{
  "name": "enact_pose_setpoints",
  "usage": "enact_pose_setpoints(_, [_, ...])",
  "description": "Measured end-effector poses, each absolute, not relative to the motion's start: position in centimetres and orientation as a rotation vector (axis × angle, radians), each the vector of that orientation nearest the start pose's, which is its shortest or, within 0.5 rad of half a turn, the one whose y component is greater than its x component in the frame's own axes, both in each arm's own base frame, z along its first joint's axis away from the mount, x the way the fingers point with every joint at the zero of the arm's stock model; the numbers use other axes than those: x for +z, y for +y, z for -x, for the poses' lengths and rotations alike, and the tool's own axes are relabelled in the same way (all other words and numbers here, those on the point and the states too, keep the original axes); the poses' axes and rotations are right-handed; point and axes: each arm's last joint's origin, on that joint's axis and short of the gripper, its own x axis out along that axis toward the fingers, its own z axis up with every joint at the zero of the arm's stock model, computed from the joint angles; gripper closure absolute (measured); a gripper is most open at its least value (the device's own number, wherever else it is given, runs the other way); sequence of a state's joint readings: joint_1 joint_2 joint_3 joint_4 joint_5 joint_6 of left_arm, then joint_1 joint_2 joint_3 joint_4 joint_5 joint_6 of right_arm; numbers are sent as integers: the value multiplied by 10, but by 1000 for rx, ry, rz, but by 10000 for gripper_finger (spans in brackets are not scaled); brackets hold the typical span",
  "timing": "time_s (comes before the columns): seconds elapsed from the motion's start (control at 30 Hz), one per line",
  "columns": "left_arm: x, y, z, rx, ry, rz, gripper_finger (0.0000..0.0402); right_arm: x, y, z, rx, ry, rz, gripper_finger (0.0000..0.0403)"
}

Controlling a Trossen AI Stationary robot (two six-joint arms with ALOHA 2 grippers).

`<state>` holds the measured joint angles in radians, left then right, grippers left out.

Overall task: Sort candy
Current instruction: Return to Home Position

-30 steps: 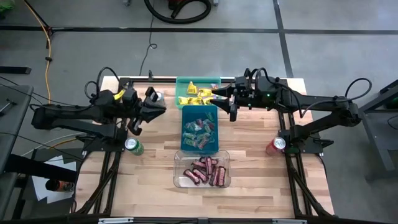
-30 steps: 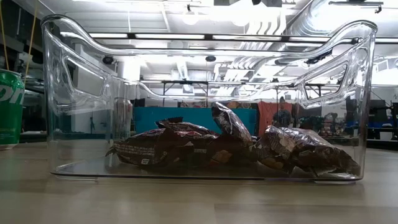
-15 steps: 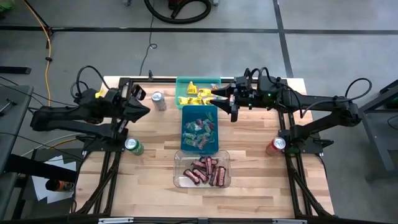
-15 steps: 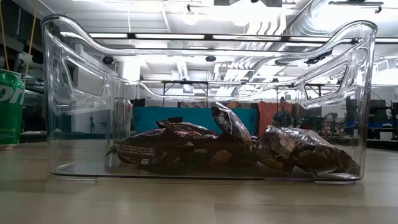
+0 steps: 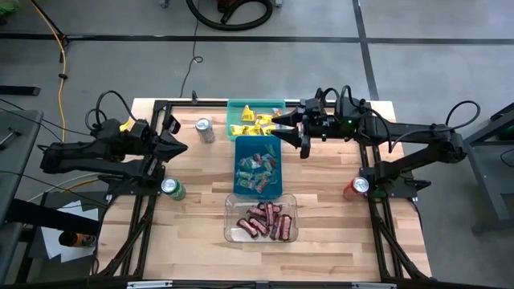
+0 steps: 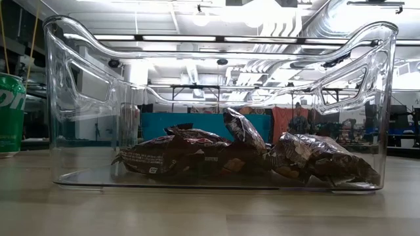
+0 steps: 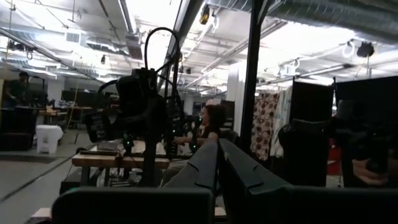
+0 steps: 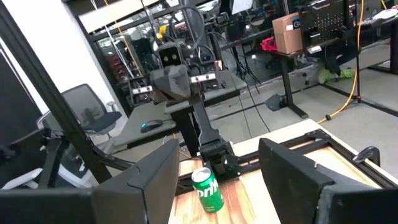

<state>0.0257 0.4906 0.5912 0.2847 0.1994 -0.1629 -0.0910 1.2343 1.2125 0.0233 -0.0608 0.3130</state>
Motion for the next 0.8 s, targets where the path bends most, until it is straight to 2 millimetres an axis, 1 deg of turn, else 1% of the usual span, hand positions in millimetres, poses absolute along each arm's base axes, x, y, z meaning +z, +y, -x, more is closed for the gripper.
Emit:
enact_pose_setpoints(0.17, [332,-3,-106,-211,-406,151,401,408,-23,-274,-21,-7,-313,223])
enact_pose_setpoints(0.3, [324,-3,-97,-214,-450,160,401,411,-22,-268,-12,-8,-312,261])
enact_pose_setpoints(0.43, [318,-3,-90,-214,-467,167,401,413,-21,-255,-18,35,-340,308])
enact_pose_setpoints(0.6, [302,-2,-85,-175,-467,211,401,417,-15,-231,-12,93,-344,390])
enact_pose_setpoints(0.63, [298,-2,-85,-167,-465,218,401,418,-13,-227,-6,100,-338,395])
enact_pose_setpoints(0.73, [287,-1,-85,-142,-478,240,401,421,-9,-214,8,123,-339,390])
enact_pose_setpoints(0.8, [282,0,-84,-132,-494,240,401,421,-7,-206,4,138,-334,397])
